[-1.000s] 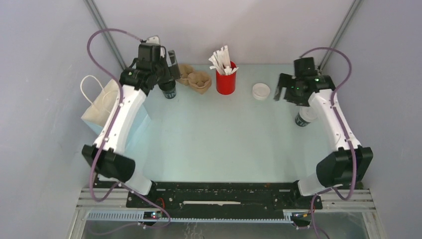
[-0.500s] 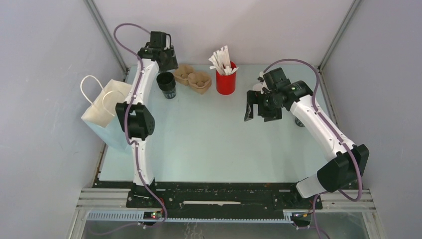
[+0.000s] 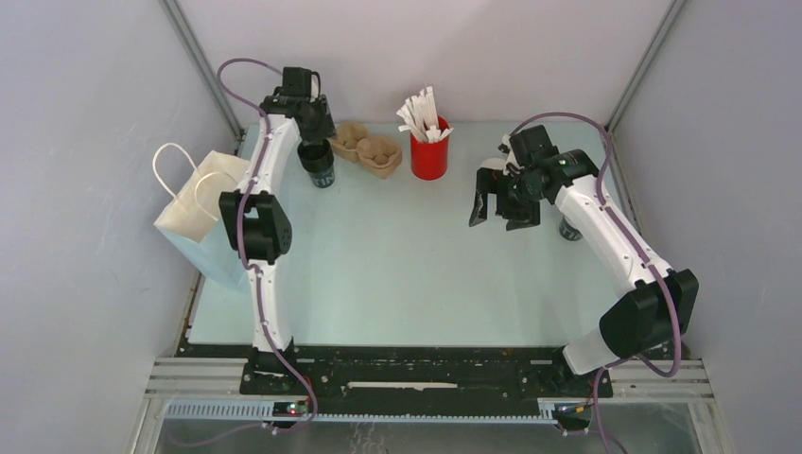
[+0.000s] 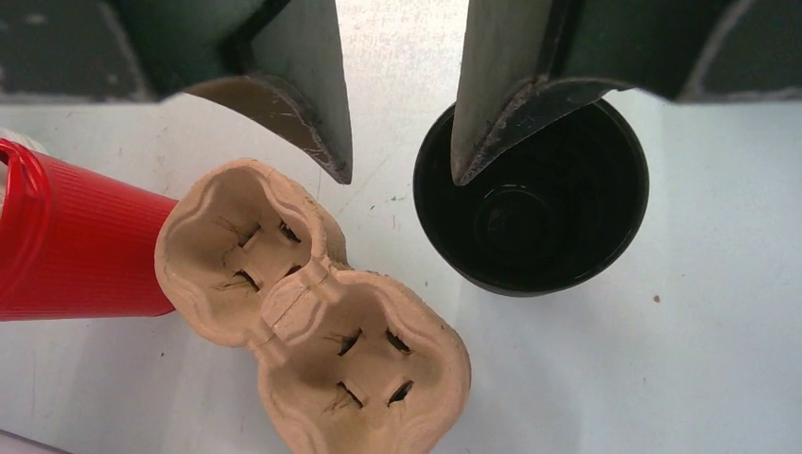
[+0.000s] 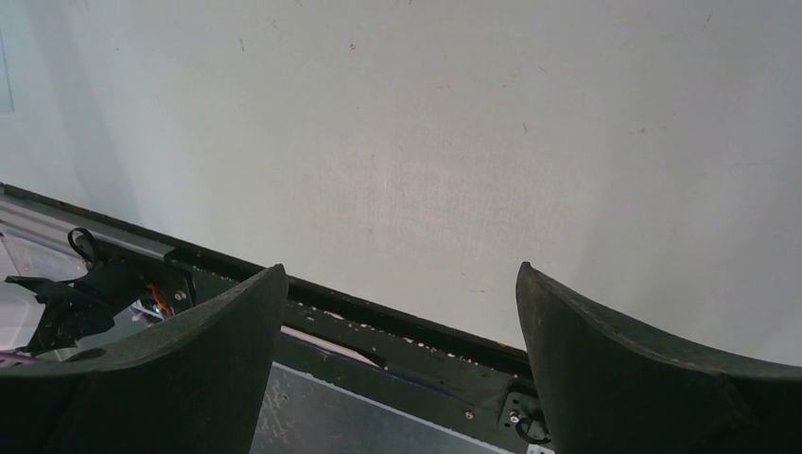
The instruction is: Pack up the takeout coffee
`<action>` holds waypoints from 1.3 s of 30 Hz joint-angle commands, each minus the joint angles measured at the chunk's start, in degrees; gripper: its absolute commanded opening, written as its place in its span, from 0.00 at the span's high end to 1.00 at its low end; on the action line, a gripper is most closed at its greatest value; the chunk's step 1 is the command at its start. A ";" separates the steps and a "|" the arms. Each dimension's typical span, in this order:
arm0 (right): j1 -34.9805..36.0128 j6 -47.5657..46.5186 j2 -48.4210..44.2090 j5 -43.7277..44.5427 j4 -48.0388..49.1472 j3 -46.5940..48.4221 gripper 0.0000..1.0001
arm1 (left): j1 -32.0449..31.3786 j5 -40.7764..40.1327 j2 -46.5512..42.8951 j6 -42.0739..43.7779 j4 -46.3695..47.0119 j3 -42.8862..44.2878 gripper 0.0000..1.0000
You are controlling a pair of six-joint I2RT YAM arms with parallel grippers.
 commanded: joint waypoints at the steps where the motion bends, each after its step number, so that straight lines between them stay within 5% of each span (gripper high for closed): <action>1: -0.98 0.11 -0.52 -1.34 0.83 -0.02 0.01 | -0.04 1.18 0.73 -0.95 2.52 -1.05 0.54; 22: -1.47 0.50 0.01 -2.93 1.83 -0.98 0.02 | -0.04 0.00 0.50 0.93 4.55 -5.16 0.83; 39: -1.07 0.48 0.28 -3.21 2.14 -1.18 0.02 | -0.40 -1.79 -1.53 2.97 4.20 -5.06 0.96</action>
